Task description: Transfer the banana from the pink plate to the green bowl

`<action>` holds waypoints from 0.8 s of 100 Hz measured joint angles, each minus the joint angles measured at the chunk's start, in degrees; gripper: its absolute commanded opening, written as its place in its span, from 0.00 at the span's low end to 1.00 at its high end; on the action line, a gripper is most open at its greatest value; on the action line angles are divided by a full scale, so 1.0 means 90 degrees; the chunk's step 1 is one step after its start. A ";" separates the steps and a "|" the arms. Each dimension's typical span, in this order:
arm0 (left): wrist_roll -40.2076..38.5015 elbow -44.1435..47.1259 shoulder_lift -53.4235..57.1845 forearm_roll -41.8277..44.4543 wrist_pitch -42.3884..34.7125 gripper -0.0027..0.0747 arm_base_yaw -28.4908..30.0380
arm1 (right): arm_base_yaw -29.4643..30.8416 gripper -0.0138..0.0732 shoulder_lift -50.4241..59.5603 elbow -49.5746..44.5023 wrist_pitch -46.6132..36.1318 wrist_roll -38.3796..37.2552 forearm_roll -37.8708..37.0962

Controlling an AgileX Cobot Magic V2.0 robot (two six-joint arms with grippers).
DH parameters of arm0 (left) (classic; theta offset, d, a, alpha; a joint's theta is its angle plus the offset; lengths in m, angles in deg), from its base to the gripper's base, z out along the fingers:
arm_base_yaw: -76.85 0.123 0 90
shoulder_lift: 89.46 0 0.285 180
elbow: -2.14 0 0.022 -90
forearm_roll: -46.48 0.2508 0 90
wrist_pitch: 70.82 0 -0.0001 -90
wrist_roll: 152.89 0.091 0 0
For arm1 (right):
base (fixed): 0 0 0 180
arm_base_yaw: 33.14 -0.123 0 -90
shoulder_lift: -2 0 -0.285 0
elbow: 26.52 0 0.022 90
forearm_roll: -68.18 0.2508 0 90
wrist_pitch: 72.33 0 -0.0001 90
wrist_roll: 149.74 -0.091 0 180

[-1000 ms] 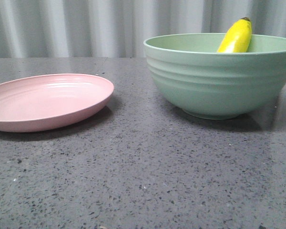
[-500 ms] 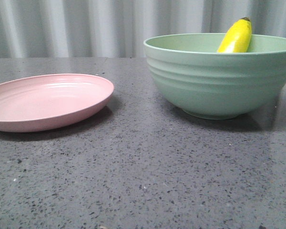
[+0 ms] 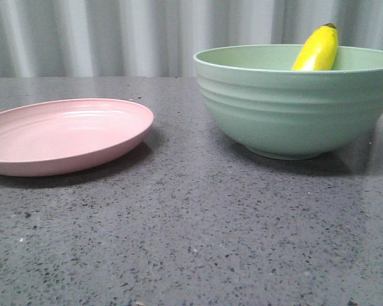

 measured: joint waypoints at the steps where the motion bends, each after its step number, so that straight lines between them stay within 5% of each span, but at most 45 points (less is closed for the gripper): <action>1: -0.0008 0.0027 0.0000 -0.0034 -0.0001 0.01 0.0124 | 0.0000 0.08 0.0000 0.0000 0.0000 0.0000 0.0000; 45: -0.0041 0.0734 0.0497 -0.0059 -0.0543 0.01 0.3010 | 0.0000 0.08 0.0000 0.0000 0.0000 0.0000 0.0000; 80: -0.0041 0.0734 0.0497 -0.0059 0.1269 0.01 0.3311 | 0.0000 0.08 0.0000 0.0000 0.0000 0.0000 0.0000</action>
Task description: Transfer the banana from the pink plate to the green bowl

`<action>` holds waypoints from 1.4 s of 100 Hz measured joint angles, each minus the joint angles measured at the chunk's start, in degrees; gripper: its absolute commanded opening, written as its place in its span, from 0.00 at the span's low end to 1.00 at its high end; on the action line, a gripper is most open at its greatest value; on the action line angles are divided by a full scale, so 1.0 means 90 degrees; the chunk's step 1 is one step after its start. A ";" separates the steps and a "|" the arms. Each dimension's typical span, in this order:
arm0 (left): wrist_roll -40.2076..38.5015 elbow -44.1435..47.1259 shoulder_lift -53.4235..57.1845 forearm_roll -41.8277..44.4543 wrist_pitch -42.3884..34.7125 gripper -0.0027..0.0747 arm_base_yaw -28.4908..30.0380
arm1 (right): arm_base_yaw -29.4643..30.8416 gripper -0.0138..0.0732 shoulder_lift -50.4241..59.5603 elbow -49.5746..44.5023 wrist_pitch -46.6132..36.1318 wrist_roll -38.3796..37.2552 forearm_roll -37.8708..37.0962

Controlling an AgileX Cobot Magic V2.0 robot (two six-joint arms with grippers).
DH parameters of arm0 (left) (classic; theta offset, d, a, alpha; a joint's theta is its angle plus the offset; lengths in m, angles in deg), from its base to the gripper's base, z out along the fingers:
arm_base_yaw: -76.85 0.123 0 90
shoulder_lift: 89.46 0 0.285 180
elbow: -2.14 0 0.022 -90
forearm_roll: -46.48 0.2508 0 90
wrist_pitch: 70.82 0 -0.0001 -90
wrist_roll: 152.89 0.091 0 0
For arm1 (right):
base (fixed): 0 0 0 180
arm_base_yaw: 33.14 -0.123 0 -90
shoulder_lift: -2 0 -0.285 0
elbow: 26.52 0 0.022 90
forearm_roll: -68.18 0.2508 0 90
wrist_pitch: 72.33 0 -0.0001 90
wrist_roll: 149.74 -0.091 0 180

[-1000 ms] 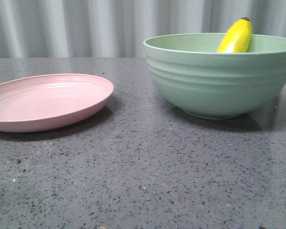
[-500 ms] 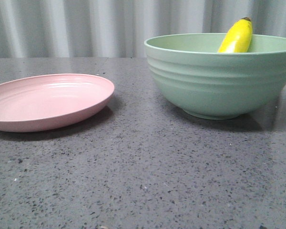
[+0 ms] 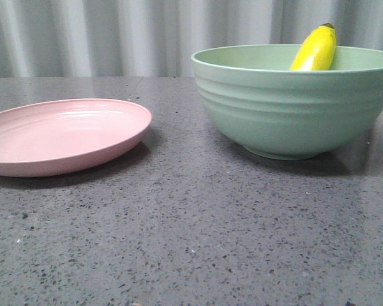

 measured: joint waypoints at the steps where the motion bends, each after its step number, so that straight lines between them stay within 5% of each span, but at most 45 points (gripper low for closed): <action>1: 0.0000 0.0000 0.0000 0.0000 0.0059 0.01 0.0000 | 0.0000 0.08 0.0000 0.0000 0.0000 0.0000 0.0000; 103: 0.0000 0.0000 0.0000 0.0000 0.0242 0.01 0.0000 | 0.0228 0.08 0.0000 -0.0155 -0.0123 0.0000 0.0000; 140: 0.0000 0.0000 0.0000 0.0000 0.0242 0.01 0.0000 | 0.2334 0.08 0.0000 -0.2043 -0.3463 -0.0185 -0.0013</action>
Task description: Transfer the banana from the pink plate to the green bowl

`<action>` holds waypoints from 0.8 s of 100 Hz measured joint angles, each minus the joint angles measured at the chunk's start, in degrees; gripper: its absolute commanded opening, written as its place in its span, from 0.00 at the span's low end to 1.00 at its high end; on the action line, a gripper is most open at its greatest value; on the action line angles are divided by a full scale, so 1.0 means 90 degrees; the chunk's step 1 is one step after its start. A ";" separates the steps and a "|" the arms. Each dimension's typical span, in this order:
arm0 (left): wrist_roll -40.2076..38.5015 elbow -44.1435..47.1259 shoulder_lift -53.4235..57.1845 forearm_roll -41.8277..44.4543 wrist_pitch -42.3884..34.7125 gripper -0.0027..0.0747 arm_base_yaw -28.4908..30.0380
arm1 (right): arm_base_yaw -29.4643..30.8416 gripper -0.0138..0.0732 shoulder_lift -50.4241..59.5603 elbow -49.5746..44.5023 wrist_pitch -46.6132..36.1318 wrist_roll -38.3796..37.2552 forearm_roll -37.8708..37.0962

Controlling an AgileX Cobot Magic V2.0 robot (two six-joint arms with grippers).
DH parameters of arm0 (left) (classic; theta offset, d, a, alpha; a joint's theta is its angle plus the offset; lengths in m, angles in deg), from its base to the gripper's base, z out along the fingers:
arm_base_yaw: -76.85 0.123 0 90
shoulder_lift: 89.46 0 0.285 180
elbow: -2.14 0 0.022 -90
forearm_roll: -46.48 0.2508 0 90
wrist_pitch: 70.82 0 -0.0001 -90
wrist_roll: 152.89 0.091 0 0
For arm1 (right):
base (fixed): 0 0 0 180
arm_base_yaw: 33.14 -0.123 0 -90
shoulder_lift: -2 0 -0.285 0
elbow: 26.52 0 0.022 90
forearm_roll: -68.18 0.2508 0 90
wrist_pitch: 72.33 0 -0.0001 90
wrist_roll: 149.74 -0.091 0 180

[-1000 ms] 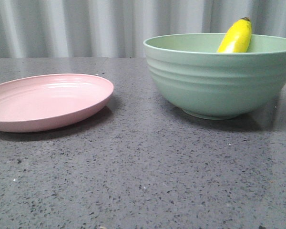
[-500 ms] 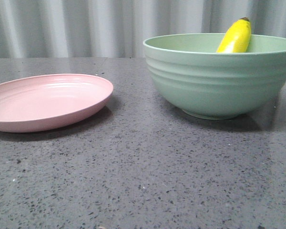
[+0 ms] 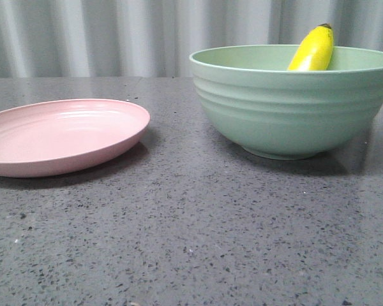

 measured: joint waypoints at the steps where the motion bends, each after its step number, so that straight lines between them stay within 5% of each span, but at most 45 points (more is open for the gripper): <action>1: 0.0000 0.0000 0.0000 0.0000 0.0000 0.01 0.0000 | 0.0066 0.08 0.0000 -0.0052 -0.0086 -0.0027 0.0000; 23: -0.0004 -0.0004 0.0000 0.0000 0.0000 0.01 0.0000 | 0.0619 0.08 0.0014 -0.0110 -0.0082 -0.0490 -0.0263; 57: -0.0004 0.0000 0.0000 0.0000 0.0000 0.01 0.0000 | 0.0648 0.08 0.0207 -0.0110 0.2517 -0.0496 -0.0289; 80: -0.0004 -0.0004 0.0000 0.0000 0.0000 0.01 0.0000 | 0.0648 0.08 0.0207 -0.0110 0.2598 -0.0472 -0.0289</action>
